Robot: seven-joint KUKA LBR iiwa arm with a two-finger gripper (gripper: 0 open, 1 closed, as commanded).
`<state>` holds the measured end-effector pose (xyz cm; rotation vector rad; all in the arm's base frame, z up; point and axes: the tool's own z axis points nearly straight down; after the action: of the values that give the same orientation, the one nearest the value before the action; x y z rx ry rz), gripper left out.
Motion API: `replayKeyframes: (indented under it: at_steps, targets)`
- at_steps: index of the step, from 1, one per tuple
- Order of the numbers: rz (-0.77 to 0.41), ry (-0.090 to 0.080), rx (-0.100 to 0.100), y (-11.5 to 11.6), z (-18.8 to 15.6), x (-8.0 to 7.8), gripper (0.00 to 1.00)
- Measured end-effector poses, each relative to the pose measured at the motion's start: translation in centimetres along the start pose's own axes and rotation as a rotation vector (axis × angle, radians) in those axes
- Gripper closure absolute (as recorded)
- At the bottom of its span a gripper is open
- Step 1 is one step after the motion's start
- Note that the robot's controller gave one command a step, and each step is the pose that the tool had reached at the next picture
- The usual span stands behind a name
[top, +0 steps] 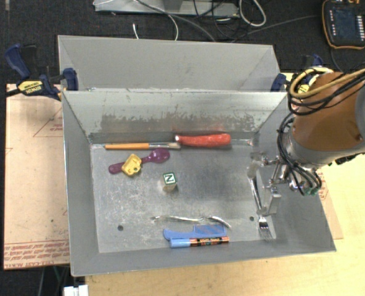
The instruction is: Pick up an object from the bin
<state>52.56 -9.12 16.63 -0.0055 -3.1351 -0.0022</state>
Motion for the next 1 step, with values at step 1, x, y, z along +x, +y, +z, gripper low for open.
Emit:
replayKeyframes:
  at_steps: [1]
  targets:
    - [-0.004,-0.008,0.001,0.06,-0.46,-0.17,0.00]
